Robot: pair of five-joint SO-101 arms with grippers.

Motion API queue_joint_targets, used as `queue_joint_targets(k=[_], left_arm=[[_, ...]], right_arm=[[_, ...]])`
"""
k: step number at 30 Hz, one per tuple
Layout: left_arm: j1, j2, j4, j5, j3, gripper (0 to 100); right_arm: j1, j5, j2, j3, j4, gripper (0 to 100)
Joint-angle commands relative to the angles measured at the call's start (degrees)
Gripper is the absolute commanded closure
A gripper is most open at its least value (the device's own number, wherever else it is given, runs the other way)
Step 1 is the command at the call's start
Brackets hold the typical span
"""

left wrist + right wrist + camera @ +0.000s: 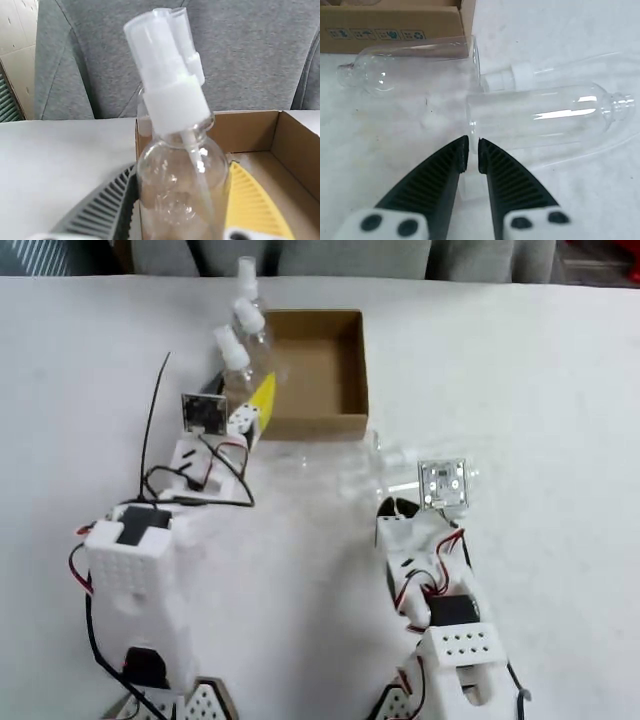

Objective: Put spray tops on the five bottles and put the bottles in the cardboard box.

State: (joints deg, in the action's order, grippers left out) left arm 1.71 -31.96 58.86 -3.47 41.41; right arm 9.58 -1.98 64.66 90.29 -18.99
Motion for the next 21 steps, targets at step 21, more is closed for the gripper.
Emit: queue_joint_targets(k=[21], left_arm=[[-1.36, 6.46, 0.18, -0.09, 4.04, 62]], right_arm=[[-0.48, 0.7, 0.48, 0.26, 1.27, 97.8]])
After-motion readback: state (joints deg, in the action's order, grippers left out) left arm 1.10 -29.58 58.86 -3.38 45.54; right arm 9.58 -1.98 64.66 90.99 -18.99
